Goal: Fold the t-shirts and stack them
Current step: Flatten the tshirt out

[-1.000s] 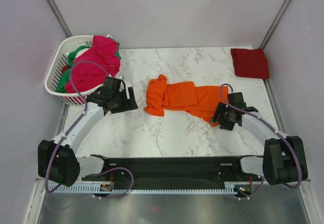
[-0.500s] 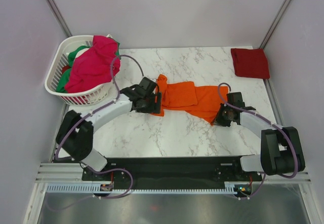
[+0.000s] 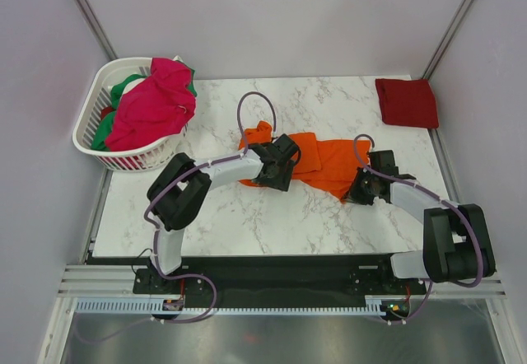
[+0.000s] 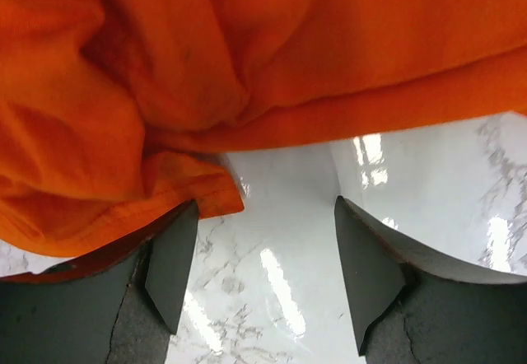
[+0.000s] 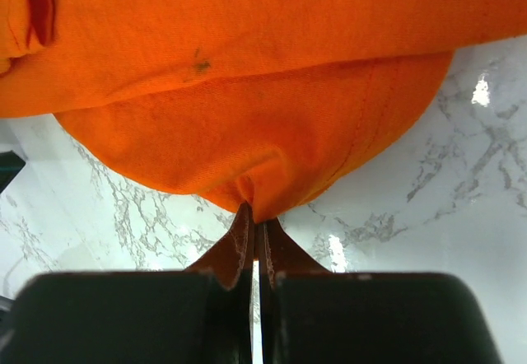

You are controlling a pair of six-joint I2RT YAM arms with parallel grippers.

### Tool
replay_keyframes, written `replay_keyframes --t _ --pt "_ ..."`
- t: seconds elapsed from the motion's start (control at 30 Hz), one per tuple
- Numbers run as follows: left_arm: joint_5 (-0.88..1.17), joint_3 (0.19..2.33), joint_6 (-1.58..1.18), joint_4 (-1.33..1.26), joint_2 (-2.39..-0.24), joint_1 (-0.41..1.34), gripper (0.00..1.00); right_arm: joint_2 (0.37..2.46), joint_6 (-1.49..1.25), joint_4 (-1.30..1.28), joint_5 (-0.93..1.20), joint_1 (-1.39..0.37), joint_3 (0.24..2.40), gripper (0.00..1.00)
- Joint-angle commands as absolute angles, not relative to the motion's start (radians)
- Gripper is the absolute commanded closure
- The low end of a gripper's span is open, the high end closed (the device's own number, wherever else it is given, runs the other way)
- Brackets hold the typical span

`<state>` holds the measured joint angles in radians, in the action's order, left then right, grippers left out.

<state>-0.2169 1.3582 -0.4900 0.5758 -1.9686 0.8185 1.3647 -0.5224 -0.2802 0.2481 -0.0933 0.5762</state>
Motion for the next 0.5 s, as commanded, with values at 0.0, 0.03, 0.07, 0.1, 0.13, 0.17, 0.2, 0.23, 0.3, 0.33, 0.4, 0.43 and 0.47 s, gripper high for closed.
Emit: replay_keyframes --t 0.0,0.03,0.07,0.1,0.13,0.17,0.2,0.23,0.3,0.33,0.4,0.43,0.47 --pt "-0.256 1.416 -0.500 0.557 -2.022 0.818 0.26 1.393 -0.497 -0.267 0.253 -0.092 0.563 1.00" --pt "-0.256 1.422 -0.500 0.557 -2.031 0.818 0.26 1.393 -0.494 -0.267 0.253 -0.092 0.563 1.00" --pt "-0.256 1.425 -0.500 0.557 -2.039 0.819 0.26 1.391 -0.494 -0.267 0.255 -0.089 0.563 1.00" --pt "-0.256 1.425 -0.500 0.557 -2.040 0.819 0.26 1.391 -0.495 -0.267 0.255 -0.089 0.563 1.00" --pt "-0.256 1.424 -0.500 0.557 -2.040 0.818 0.26 1.391 -0.492 -0.267 0.258 -0.090 0.563 1.00" --pt "-0.256 1.420 -0.500 0.557 -2.036 0.818 0.26 1.391 -0.492 -0.265 0.258 -0.091 0.563 1.00" --pt "-0.256 1.417 -0.500 0.557 -2.030 0.818 0.26 1.391 -0.494 -0.265 0.259 -0.089 0.563 1.00" --pt "-0.256 1.416 -0.500 0.557 -2.017 0.821 0.26 1.394 -0.492 -0.265 0.259 -0.089 0.563 1.00" --pt "-0.256 1.413 -0.500 0.557 -1.999 0.825 0.26 1.396 -0.491 -0.264 0.261 -0.089 0.563 1.00" --pt "-0.256 1.416 -0.500 0.557 -1.990 0.831 0.26 1.396 -0.491 -0.264 0.261 -0.090 0.563 1.00" --pt "-0.256 1.423 -0.500 0.557 -1.962 0.850 0.26 1.399 -0.491 -0.262 0.262 -0.090 0.563 1.00" --pt "-0.256 1.437 -0.500 0.557 -1.953 0.856 0.26 1.401 -0.491 -0.262 0.264 -0.089 0.563 1.00" --pt "-0.256 1.443 -0.500 0.557 -1.945 0.867 0.26 1.399 -0.491 -0.262 0.264 -0.090 0.563 1.00"
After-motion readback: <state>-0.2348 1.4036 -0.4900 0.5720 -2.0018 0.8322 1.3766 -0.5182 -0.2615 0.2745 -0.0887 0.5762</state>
